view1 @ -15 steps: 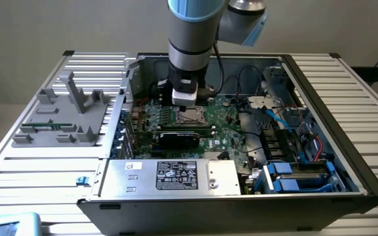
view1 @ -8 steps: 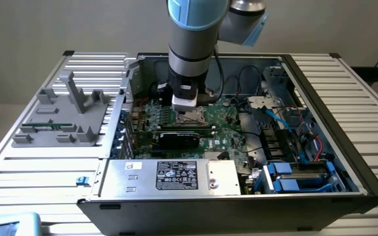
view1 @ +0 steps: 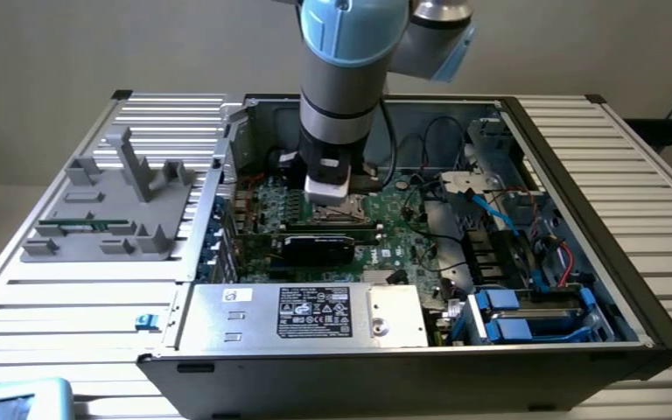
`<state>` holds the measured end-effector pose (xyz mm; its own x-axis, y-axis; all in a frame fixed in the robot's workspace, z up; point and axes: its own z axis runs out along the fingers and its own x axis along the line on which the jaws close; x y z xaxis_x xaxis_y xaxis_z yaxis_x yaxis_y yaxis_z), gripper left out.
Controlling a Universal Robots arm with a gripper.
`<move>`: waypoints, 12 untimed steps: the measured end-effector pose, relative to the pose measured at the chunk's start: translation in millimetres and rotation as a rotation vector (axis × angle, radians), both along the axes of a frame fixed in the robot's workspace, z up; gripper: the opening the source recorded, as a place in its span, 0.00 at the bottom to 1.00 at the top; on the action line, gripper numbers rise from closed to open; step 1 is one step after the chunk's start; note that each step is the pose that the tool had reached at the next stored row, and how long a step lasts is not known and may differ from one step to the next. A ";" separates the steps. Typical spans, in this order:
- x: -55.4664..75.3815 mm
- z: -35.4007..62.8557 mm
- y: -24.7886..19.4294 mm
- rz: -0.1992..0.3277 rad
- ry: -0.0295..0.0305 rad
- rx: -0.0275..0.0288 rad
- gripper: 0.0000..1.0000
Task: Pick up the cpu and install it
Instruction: 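Install the second cpu locking lever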
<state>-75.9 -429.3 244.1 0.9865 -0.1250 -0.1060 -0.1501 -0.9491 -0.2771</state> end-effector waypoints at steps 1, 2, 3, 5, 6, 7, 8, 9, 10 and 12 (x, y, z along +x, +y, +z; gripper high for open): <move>0.0 -0.9 -0.2 0.000 0.0016 0.0023 0.12; 0.0 -1.9 -0.4 -0.001 0.0028 0.0043 0.12; 0.0 -3.0 -0.4 -0.001 0.0045 0.0058 0.12; 0.0 -4.5 -0.7 -0.003 0.0077 0.0106 0.12; 0.0 -5.2 -0.7 -0.004 0.0087 0.0144 0.12; 0.0 -5.8 -0.8 -0.005 0.0096 0.0187 0.12; 0.1 -6.3 -1.2 -0.006 0.0099 0.0238 0.12; 0.1 -6.3 -2.3 -0.006 0.0101 0.0274 0.12; 0.1 -6.3 -3.2 -0.006 0.0101 0.0293 0.12; 0.0 -6.6 -4.6 -0.006 0.0108 0.0302 0.12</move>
